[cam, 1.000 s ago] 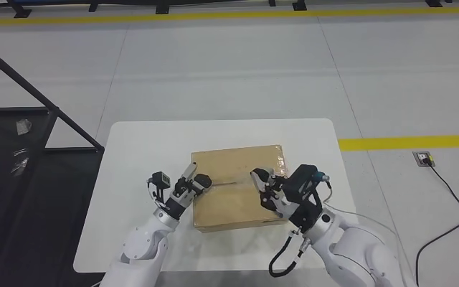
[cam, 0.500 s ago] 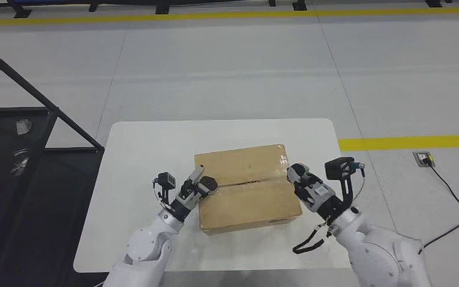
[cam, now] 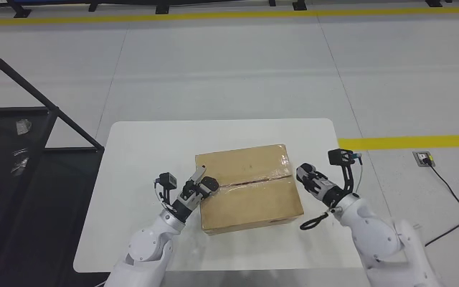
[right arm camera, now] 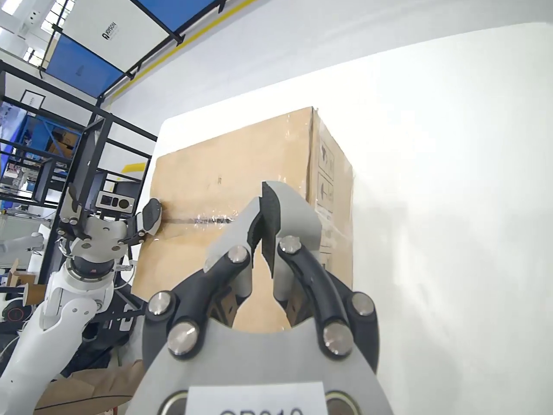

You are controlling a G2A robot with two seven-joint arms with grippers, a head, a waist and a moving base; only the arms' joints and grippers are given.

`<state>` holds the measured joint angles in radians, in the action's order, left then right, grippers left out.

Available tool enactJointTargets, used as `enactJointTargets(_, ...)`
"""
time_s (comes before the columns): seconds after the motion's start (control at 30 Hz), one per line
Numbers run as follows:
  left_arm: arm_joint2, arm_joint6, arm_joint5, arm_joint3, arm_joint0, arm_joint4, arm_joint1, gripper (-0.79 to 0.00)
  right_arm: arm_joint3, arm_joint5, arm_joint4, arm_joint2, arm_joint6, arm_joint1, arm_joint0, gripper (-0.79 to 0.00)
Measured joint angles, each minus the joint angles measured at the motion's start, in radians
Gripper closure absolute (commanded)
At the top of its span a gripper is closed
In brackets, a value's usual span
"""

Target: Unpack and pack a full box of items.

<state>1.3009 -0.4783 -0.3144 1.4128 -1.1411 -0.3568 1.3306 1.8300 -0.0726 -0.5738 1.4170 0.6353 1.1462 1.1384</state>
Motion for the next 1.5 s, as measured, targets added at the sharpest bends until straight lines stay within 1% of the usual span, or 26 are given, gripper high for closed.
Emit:
enactJointTargets(0.2, -0.001, 0.003, 0.002, 0.003, -0.003, 0.003, 0.0, -0.785, -0.033, -0.005, 0.017, -0.005, 0.022, 0.0, -0.025, 0.0)
enactJointTargets(0.37, -0.004, 0.005, 0.002, 0.003, -0.003, 0.008, 0.0, -0.785, -0.019, 0.035, 0.033, 0.008, 0.009, -0.002, -0.005, 0.0)
enactJointTargets(0.53, -0.007, 0.004, 0.003, 0.004, -0.002, 0.01, 0.0, -0.785, -0.009, 0.067, 0.052, 0.024, 0.024, -0.006, 0.013, 0.0)
enactJointTargets(0.67, -0.013, 0.004, 0.004, 0.003, 0.0, 0.01, 0.0, -0.785, -0.011, 0.08, 0.04, 0.023, -0.007, -0.007, 0.011, 0.0)
enactJointTargets(0.7, -0.014, 0.004, 0.005, 0.003, 0.0, 0.011, 0.001, -0.785, -0.016, 0.087, 0.033, 0.02, -0.019, -0.006, 0.007, -0.277)
enactJointTargets(0.73, -0.015, 0.005, 0.005, 0.003, 0.001, 0.012, 0.001, -0.785, -0.021, 0.092, 0.027, 0.018, -0.026, -0.006, 0.001, -0.637)
enactJointTargets(0.77, -0.016, 0.005, 0.005, 0.002, 0.001, 0.011, 0.001, -0.785, -0.028, 0.098, 0.024, 0.017, -0.035, -0.006, -0.006, -0.785)
enactJointTargets(0.8, -0.016, 0.004, 0.005, 0.002, 0.002, 0.011, 0.001, -0.785, -0.037, 0.105, 0.024, 0.018, -0.043, -0.006, -0.014, -0.785)
enactJointTargets(0.87, -0.017, 0.004, 0.004, 0.001, 0.002, 0.01, 0.001, -0.785, -0.067, 0.154, 0.023, 0.023, -0.054, -0.008, -0.037, -0.785)
enactJointTargets(1.03, -0.018, 0.005, 0.002, 0.001, 0.001, 0.004, 0.001, -0.785, -0.212, 0.365, 0.043, 0.037, -0.04, -0.016, -0.111, -0.785)
enactJointTargets(1.13, -0.018, 0.007, 0.002, 0.002, 0.0, 0.0, 0.002, -0.785, -0.304, 0.443, 0.096, 0.025, -0.04, -0.015, -0.157, -0.785)
enactJointTargets(1.2, -0.017, 0.008, 0.002, 0.003, -0.001, -0.001, 0.002, -0.785, -0.339, 0.46, 0.13, 0.025, -0.046, -0.014, -0.169, -0.785)
enactJointTargets(1.4, -0.012, 0.009, 0.003, 0.003, 0.0, -0.01, 0.001, -0.785, -0.333, 0.458, 0.127, 0.024, -0.046, -0.014, -0.167, -0.785)
enactJointTargets(1.5, -0.012, 0.011, 0.004, 0.003, 0.003, -0.008, 0.001, -0.785, -0.353, 0.506, 0.123, 0.006, -0.021, -0.015, -0.179, -0.785)
